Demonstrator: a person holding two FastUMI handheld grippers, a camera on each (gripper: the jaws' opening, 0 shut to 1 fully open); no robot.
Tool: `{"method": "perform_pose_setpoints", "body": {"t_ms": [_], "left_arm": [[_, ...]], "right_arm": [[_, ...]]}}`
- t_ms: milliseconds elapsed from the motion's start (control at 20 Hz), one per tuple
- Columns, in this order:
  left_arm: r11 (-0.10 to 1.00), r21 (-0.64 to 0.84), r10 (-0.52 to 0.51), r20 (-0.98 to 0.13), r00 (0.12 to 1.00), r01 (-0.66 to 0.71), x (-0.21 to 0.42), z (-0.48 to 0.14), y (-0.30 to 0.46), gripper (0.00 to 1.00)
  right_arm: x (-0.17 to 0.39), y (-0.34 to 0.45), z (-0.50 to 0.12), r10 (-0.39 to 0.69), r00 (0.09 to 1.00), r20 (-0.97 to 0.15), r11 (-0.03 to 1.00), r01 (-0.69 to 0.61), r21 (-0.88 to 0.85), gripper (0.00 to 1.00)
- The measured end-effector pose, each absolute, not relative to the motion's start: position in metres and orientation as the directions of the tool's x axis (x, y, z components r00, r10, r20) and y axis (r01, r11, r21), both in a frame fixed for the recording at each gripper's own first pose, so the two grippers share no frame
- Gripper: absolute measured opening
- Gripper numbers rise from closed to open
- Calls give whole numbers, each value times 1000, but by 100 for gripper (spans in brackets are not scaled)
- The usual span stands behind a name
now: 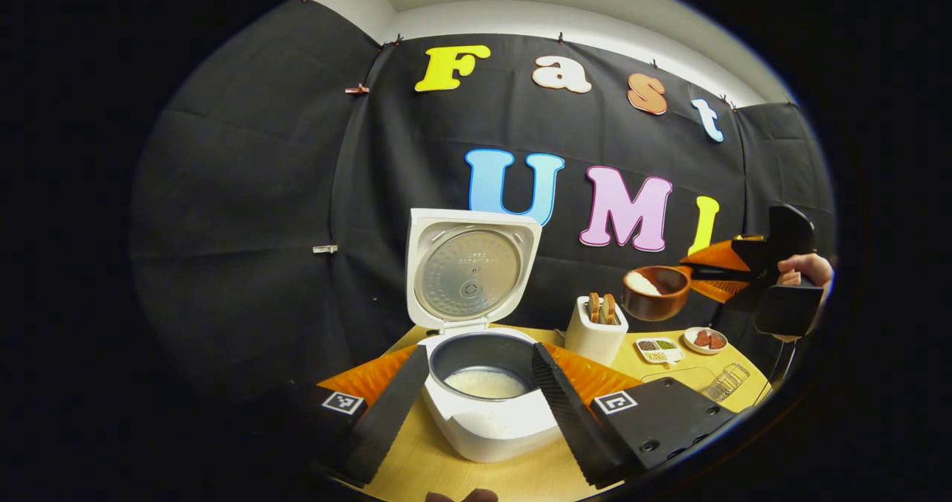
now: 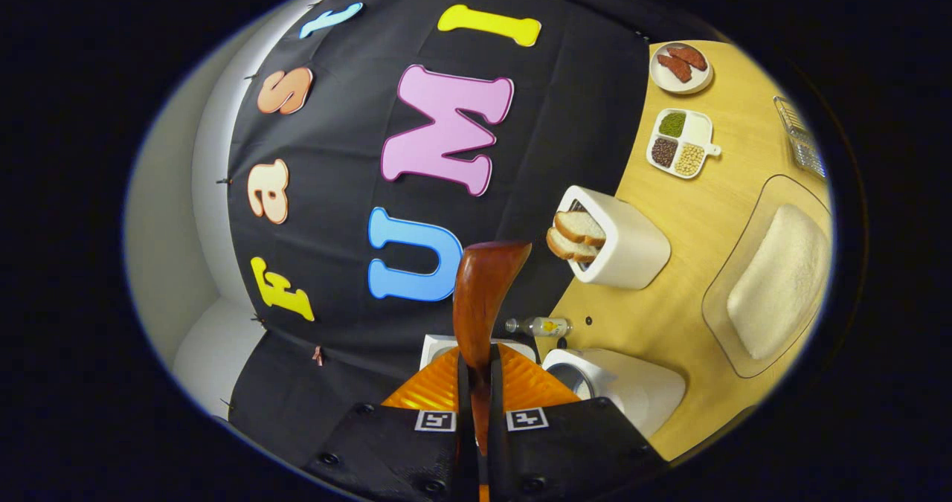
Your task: Close the left gripper, press the button to open the rice cooker; take a wooden spoon from the chopstick holder with the right hand, scoop a spoonful of rice and pour it into the rice cooker, then put the wooden spoon back into the chopstick holder.
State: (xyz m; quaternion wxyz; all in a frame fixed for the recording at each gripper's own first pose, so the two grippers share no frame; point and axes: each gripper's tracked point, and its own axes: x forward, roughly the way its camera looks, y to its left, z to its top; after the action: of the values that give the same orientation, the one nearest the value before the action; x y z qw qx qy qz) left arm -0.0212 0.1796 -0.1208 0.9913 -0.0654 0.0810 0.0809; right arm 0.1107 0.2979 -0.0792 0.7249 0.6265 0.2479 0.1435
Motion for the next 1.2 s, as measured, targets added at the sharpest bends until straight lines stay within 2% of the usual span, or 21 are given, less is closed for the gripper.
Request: {"method": "perform_pose_setpoints", "body": {"t_ms": [350, 600, 950, 1200], "left_arm": [[973, -126, 169, -174, 970, -192, -30, -127, 196, 96], [971, -145, 165, -173, 971, -191, -28, -132, 203, 96], [964, -163, 181, -178, 967, -210, -23, -135, 222, 95], [958, -173, 194, -193, 962, -228, -22, -141, 234, 95]], "right_arm": [[131, 381, -72, 525, 831, -181, 252, 51, 966, 10], [146, 429, -72, 521, 834, -180, 404, -55, 913, 10], [151, 460, -95, 510, 839, -191, 681, -259, 685, 10], [139, 492, -108, 580, 796, -173, 735, -420, 532, 10]]}}
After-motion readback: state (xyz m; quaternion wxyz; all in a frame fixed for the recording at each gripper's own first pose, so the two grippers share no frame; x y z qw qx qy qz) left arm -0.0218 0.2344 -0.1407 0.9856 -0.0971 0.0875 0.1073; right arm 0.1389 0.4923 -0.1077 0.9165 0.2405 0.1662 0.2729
